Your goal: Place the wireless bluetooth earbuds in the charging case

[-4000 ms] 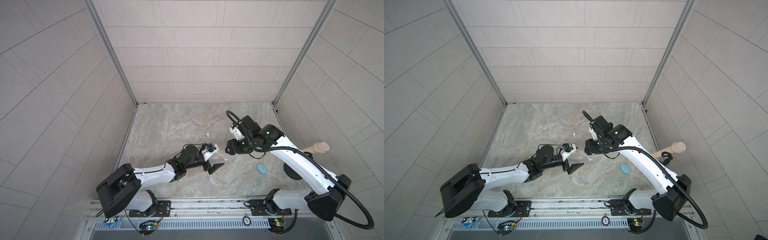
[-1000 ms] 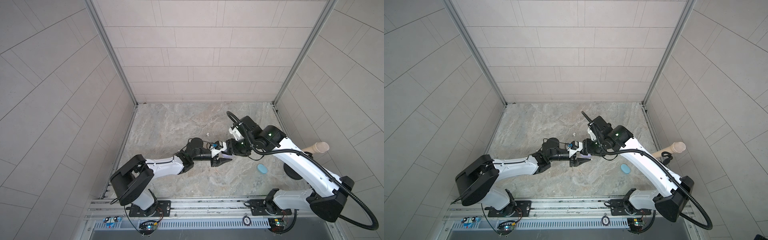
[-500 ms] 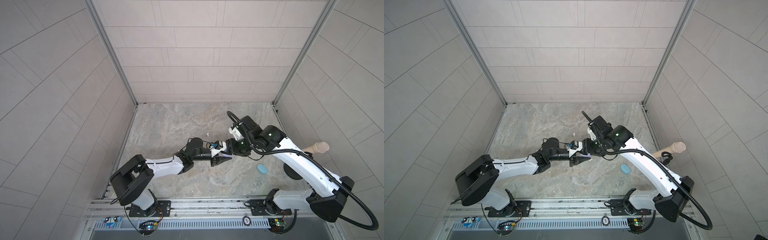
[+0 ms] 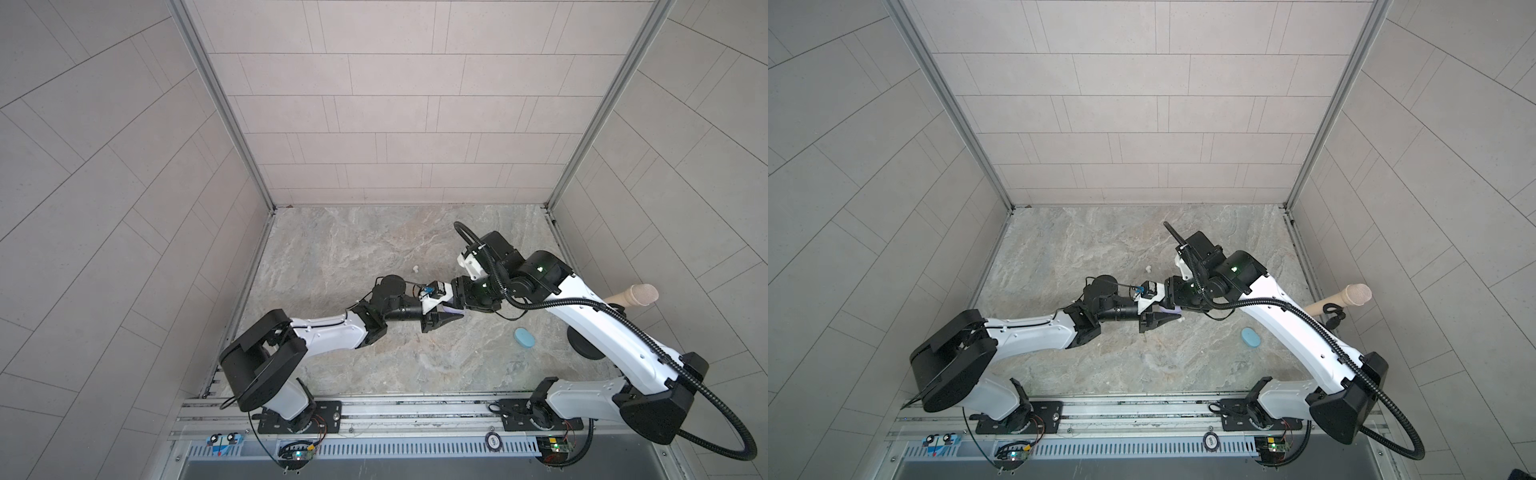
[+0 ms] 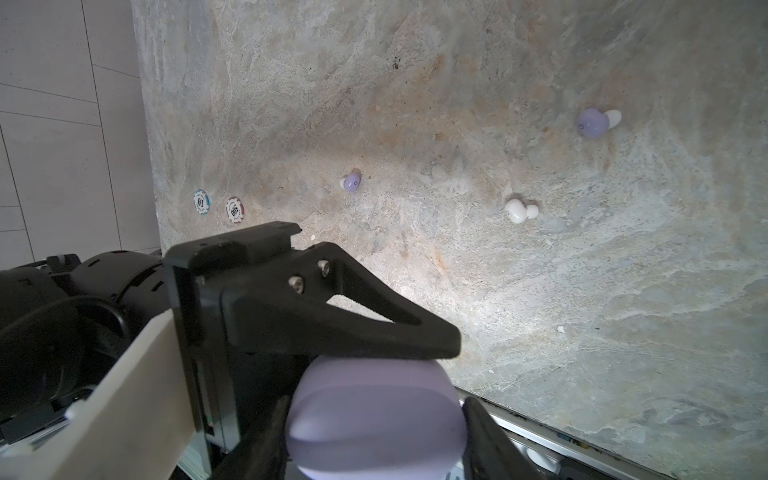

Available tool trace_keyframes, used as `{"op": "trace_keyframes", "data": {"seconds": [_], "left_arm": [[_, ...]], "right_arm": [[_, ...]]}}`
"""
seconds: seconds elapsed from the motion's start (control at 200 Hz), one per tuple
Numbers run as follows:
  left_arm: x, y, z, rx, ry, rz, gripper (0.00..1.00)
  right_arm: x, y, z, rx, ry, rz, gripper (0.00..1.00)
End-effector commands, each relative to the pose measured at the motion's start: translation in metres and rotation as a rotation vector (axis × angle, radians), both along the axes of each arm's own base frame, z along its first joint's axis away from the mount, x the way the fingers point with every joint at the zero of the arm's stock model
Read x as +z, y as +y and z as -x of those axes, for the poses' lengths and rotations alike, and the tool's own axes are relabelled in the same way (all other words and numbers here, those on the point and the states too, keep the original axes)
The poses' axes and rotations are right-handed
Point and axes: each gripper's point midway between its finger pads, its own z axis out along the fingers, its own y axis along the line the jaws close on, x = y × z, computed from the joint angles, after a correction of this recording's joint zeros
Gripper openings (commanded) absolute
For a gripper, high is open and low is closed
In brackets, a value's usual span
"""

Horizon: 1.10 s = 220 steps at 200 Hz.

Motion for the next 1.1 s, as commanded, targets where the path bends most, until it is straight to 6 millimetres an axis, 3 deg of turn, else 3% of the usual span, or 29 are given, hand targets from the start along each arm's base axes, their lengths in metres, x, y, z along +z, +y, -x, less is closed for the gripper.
{"op": "trace_keyframes", "data": {"seconds": [0.0,0.215,0.415,0.586,1.096], "left_arm": [[-0.006,-0.002,0.005,-0.016,0.013,-0.036,0.35],[-0.007,-0.003,0.007,-0.029,0.012,-0.049,0.37],[-0.007,-0.003,0.007,-0.033,0.013,-0.058,0.32],[-0.009,-0.002,0.008,-0.028,0.023,-0.042,0.25],[-0.007,0.006,0.009,-0.026,0.072,-0.004,0.17]], "right_arm": [[0.021,0.025,0.000,0.069,-0.051,-0.121,0.58],[0.019,0.022,0.000,0.079,-0.051,-0.094,0.58],[0.018,0.025,-0.001,0.084,-0.047,-0.094,0.57],[0.021,0.022,-0.001,0.079,-0.064,-0.096,0.72],[0.047,0.003,-0.002,-0.015,-0.175,-0.145,0.85]]}}
